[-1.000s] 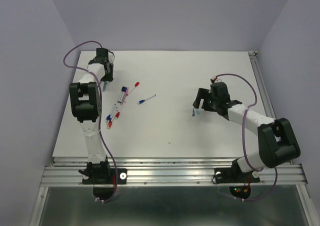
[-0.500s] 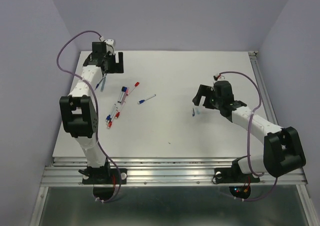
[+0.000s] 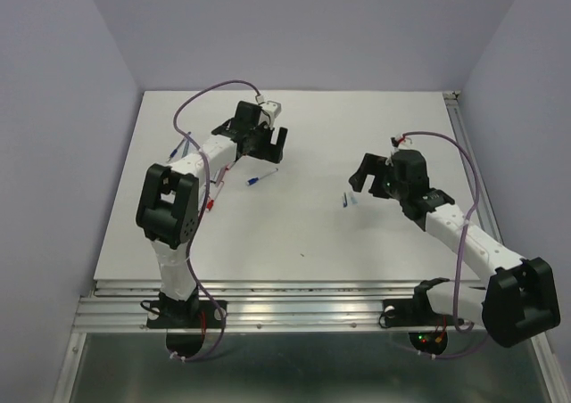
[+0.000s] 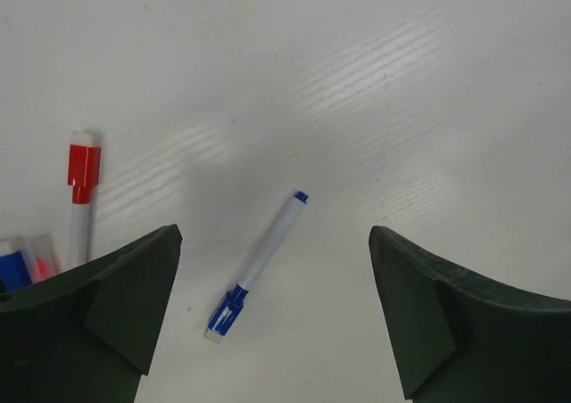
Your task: Open the pen caps
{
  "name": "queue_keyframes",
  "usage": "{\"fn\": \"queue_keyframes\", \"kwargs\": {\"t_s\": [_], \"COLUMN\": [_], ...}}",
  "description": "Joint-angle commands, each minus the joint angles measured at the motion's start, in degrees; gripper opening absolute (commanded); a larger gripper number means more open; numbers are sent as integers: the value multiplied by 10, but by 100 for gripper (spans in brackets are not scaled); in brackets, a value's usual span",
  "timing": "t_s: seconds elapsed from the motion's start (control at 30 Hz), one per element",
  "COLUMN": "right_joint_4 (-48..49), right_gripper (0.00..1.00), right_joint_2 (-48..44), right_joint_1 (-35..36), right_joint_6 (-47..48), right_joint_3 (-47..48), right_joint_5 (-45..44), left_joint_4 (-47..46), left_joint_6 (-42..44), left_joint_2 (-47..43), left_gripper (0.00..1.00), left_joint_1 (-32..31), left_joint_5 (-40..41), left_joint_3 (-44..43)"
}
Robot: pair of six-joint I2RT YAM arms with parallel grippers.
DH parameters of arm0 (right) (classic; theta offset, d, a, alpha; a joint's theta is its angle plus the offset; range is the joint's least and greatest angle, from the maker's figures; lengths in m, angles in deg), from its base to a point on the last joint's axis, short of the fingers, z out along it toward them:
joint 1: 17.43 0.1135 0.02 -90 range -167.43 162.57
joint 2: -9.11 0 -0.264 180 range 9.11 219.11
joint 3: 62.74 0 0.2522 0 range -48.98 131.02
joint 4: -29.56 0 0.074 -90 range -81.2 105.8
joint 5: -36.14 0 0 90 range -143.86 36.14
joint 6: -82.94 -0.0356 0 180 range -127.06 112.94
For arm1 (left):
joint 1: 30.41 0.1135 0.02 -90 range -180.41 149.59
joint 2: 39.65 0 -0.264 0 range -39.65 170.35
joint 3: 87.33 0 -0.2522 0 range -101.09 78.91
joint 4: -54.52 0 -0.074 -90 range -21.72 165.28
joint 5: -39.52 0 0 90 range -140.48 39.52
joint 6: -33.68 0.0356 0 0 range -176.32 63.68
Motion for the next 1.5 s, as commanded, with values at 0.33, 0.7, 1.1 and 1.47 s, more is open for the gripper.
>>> {"fn": "queue_keyframes", "kwargs": {"t_s": [0.33, 0.7, 1.1, 1.47], "right_joint_4": [-18, -20, 35, 182], "right_gripper": [100, 100, 100, 100], "right_joint_2": [-42, -29, -27, 35], "right_joint_1": [4, 4, 4, 87], "right_joint_6": [12, 4, -14, -114], "right_joint_3": [-32, -32, -39, -32], "right_joint_5": [-32, -35, 174, 270], "left_joint_4": [2, -1, 3, -108], "left_joint_6": [-11, -58, -167, -441], "left_joint_2": [73, 101, 53, -116], "left_gripper": [86, 43, 0, 0], "left_joint_1": [-23, -34, -39, -132], "left_joint_5": [28, 92, 121, 193], "left_joint_3": [33, 76, 56, 193]}}
